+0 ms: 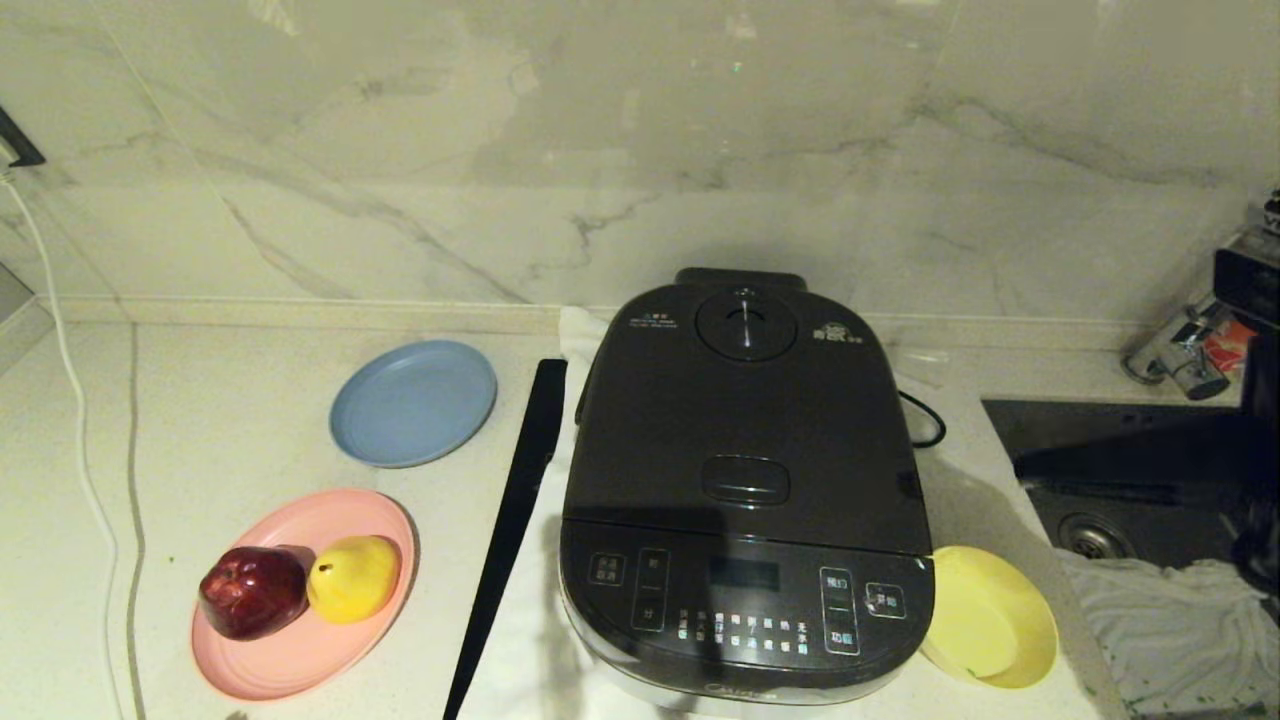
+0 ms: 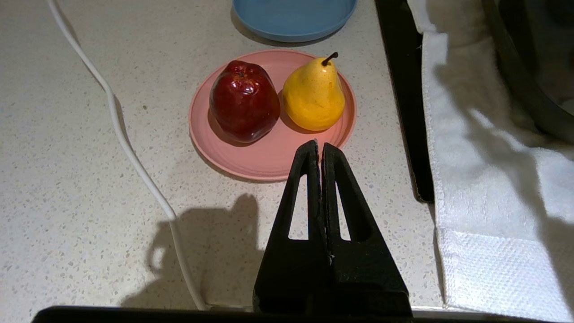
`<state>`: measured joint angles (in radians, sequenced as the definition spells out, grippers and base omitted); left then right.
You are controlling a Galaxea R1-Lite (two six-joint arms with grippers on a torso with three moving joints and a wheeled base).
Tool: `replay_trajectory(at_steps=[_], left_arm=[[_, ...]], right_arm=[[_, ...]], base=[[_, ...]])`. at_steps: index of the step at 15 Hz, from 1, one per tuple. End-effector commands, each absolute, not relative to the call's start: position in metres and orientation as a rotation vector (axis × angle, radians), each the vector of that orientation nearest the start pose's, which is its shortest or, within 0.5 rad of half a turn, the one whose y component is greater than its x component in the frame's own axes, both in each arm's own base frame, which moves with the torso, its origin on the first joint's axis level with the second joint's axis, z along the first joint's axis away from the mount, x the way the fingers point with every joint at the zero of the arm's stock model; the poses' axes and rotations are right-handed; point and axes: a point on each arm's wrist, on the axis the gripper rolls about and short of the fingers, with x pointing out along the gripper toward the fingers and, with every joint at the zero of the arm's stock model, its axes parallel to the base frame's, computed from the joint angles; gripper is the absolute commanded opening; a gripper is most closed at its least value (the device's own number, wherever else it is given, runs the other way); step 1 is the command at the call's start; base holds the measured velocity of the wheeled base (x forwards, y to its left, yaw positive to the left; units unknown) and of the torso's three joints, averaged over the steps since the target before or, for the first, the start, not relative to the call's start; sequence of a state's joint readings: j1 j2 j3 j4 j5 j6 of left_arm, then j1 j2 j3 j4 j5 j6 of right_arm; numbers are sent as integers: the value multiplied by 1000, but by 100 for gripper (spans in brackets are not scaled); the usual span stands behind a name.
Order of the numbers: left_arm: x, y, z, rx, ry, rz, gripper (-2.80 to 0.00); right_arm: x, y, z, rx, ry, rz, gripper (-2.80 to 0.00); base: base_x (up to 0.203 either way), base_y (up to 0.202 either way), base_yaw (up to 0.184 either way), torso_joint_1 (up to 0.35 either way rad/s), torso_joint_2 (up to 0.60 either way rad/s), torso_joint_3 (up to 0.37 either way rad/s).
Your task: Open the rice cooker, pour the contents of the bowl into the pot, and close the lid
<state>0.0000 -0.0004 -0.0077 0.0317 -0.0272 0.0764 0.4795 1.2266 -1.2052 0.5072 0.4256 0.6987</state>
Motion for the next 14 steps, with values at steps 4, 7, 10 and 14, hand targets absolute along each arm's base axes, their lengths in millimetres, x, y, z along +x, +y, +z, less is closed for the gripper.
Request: replay_trajectory(at_steps=[4, 7, 10, 14], left_arm=[[-23, -1, 74, 76, 23, -29, -280], [-23, -1, 74, 76, 23, -29, -280], [-23, -1, 74, 76, 23, -29, -280], [-23, -1, 74, 76, 23, -29, -280]], right_arm=[[142, 100, 284, 536, 961, 670, -280], [152, 117, 264, 457, 1006, 571, -280], [154, 123, 258, 440, 1028, 566, -280], [158, 131, 253, 426, 1062, 570, -280]], base=[[0, 0, 0, 0, 0, 0], [0, 0, 0, 0, 0, 0], [0, 0, 0, 0, 0, 0], [0, 0, 0, 0, 0, 0]])
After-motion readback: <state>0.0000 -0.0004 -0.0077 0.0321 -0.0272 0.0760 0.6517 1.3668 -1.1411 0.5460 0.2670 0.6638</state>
